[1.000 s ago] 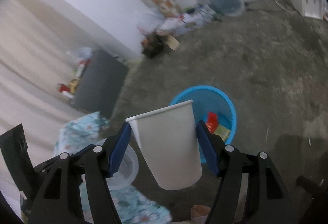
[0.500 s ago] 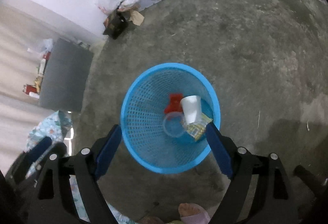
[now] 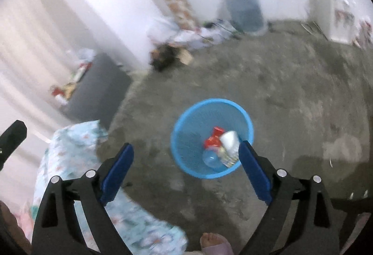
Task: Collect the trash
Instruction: 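Move both tools back to the remaining trash on the bed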
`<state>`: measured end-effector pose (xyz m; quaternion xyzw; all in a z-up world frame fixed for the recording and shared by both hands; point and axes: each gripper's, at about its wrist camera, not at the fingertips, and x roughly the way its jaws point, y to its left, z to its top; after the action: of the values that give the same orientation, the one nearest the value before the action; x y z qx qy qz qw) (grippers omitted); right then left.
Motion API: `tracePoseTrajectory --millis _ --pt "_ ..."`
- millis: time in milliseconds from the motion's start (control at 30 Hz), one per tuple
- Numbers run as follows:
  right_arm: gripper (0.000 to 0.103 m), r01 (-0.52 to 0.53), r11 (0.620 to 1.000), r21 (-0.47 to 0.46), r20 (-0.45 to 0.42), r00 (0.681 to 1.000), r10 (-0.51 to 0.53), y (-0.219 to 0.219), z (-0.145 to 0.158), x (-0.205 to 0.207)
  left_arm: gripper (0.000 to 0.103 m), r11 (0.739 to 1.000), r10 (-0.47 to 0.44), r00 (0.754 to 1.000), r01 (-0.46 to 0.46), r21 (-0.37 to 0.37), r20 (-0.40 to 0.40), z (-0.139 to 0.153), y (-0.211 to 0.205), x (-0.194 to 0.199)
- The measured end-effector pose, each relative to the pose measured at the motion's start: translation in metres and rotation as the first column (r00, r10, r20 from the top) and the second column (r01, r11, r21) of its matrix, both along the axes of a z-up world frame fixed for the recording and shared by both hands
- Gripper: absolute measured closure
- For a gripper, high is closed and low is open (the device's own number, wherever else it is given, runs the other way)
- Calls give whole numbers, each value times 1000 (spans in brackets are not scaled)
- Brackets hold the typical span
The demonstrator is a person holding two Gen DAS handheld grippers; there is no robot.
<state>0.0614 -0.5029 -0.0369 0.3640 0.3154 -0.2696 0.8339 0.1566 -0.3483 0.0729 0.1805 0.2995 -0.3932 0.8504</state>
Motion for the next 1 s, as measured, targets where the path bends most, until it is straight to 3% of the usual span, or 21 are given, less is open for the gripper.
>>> tracePoseTrajectory --millis 167,300,367,467,633,800,1000 --pt "14 -142 990 -19 58 988 143 44 44 -2 30 991 72 997 -76 -110 -34 57 96 -16" --pt "14 -284 959 -23 109 952 285 83 70 -1 29 964 204 979 -203 -170 -10 101 189 -23" --pt "14 -350 937 -15 133 928 349 100 80 4 27 936 302 953 -292 -194 21 119 241 -26" --pt "14 -452 892 2 157 881 446 128 94 21 27 875 451 891 -431 -219 47 133 313 -31" --pt "14 -584 812 4 168 801 575 175 113 54 27 751 626 779 -606 -262 -6 127 414 -39" --pt "14 -688 722 65 207 718 665 220 119 90 27 671 693 714 -690 -273 -101 102 472 -36" --pt "14 -754 639 156 240 656 716 261 111 120 27 620 709 682 -724 -301 -178 78 514 -27"
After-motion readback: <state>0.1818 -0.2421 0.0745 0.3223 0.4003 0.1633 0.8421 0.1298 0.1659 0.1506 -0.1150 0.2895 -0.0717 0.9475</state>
